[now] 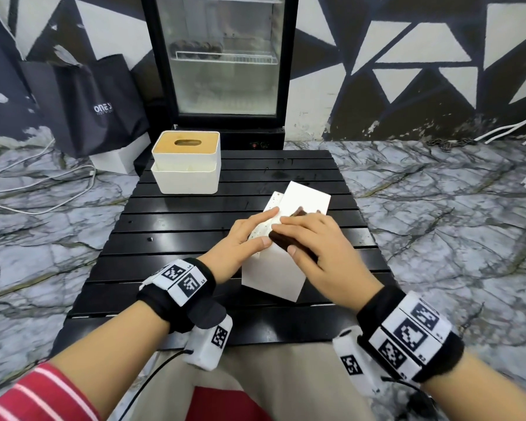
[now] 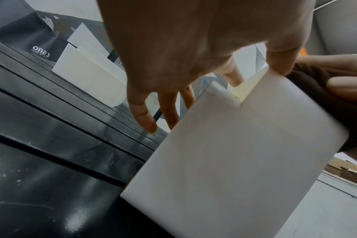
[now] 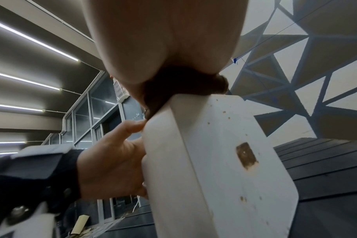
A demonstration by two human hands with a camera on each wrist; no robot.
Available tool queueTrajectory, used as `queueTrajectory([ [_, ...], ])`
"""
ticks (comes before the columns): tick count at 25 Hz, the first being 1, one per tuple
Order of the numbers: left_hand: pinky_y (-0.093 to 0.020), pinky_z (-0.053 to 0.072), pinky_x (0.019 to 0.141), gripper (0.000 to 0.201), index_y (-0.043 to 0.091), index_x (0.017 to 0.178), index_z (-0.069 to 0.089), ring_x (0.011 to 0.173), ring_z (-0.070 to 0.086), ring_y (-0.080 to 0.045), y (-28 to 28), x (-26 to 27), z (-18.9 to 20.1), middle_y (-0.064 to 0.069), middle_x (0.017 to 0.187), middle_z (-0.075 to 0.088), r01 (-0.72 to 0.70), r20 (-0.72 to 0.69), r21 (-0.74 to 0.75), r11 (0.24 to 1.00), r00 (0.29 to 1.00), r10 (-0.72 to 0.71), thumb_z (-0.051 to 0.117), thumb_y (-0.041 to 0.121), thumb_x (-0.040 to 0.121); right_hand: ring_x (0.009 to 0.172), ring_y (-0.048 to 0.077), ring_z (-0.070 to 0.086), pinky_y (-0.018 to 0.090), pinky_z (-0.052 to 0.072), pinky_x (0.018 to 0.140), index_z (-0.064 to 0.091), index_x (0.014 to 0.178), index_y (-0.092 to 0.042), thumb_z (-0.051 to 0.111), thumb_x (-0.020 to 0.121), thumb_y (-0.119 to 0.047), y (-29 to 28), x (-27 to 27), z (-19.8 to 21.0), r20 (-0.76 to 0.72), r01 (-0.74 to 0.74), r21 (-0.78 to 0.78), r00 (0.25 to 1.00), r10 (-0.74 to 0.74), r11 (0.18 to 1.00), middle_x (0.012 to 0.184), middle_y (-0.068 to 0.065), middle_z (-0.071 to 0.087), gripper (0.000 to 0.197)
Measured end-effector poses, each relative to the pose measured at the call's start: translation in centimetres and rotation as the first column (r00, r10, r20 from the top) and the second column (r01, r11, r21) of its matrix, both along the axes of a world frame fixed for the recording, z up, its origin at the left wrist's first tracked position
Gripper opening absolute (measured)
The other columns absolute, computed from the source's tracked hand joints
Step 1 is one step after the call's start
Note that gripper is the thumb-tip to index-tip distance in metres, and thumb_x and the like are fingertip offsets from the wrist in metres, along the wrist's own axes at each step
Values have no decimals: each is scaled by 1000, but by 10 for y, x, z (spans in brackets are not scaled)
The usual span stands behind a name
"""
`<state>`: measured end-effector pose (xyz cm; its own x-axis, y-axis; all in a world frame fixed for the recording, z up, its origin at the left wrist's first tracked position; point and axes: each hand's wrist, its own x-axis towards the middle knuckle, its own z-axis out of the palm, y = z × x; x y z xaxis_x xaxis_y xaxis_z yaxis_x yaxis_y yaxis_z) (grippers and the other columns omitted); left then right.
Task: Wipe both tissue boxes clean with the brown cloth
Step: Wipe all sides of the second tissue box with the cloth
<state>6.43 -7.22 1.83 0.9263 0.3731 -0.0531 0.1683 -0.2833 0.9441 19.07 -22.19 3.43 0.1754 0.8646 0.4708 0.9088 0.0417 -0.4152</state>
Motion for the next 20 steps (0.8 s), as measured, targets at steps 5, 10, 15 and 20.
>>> queueTrajectory([
  [5,-29,24,108,49,75,110,40,124,33,4,3,-1,4,13,131,39,-12,21,-48,999,1000,13,50,61,64,116,8,41,14,20,102,56,120,-31,40,89,-28,10,23,8,-54,-73,-70,996,70,995,120,-17,50,35],
  [10,-34,26,112,46,77,105,42,127,36,-5,0,0,4,11,131,39,-17,28,-48,999,999,18,51,60,62,111,7,40,20,22,99,58,118,-24,41,85,-20,30,53,16,-81,5,-70,997,-11,998,116,-14,53,37],
  [15,-32,27,110,48,75,107,40,124,37,-4,1,-1,4,11,130,38,-25,22,-44,999,999,26,50,61,62,117,23,44,34,29,104,57,120,-22,40,87,-18,54,73,16,-90,99,-128,990,-111,987,122,-2,56,37],
  [20,-24,28,100,46,80,103,36,116,37,8,-2,-1,4,9,132,35,-31,2,-34,999,1000,31,47,64,62,117,22,35,19,18,94,53,124,-21,44,91,-12,41,48,12,-100,182,-110,976,-193,977,123,-2,53,36],
])
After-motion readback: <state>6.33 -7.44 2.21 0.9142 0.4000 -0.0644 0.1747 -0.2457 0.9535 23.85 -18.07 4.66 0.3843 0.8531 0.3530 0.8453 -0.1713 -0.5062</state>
